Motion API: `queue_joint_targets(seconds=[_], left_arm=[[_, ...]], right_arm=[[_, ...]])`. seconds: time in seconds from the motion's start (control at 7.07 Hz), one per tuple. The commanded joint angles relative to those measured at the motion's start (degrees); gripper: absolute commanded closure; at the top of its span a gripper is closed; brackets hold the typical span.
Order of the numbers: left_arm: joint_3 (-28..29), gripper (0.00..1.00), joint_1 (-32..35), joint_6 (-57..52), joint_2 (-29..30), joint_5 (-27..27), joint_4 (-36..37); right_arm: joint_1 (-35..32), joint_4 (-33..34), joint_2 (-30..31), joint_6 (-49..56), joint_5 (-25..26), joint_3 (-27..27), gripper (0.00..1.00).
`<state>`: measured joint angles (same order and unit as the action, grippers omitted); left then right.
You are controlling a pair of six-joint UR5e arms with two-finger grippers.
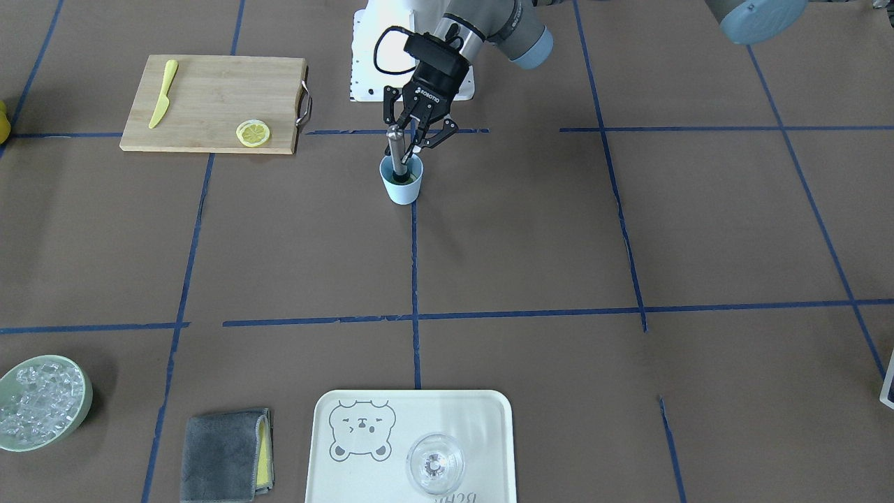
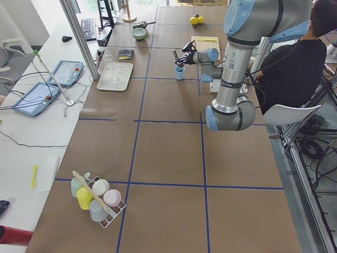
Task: Squeeze lemon into cup
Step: 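Press the muddler down into the cup onto the lemon with the left gripper, then lift the muddler out of the cup and carry it back with the left gripper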
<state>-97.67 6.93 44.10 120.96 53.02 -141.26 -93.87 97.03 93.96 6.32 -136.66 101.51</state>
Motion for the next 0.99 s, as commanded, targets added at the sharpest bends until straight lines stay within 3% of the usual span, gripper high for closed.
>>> queue_joint_targets(seconds=[0.0, 0.14, 0.28, 0.57, 0.71, 0.85], left_arm=[[-3.0, 1.00, 1.1, -0.2, -0.2, 0.7, 0.3], [-5.7, 1.00, 4.5, -1.7, -0.1, 6.5, 0.9], [-7.4, 1.00, 7.1, -2.3, -0.2, 8.5, 1.0], [-8.0, 1.00, 14.2, -2.3, -0.5, 19.1, 1.2], [-8.8, 1.00, 18.6, -2.0, -0.4, 26.2, 6.9], [-13.5, 1.00, 23.7, -1.6, -0.4, 33.3, 20.5]], right_arm=[[-0.4, 0.0, 0.1, 0.1, -0.1, -0.1, 0.00], [-0.4, 0.0, 0.2, 0.0, -0.1, 0.0, 0.00], [-0.4, 0.0, 0.2, 0.0, -0.1, 0.0, 0.00], [-0.4, 0.0, 0.1, 0.0, -0.1, 0.0, 0.00], [-0.4, 0.0, 0.0, 0.0, -0.1, 0.0, 0.00], [-0.4, -0.1, -0.1, -0.1, -0.1, 0.4, 0.00]])
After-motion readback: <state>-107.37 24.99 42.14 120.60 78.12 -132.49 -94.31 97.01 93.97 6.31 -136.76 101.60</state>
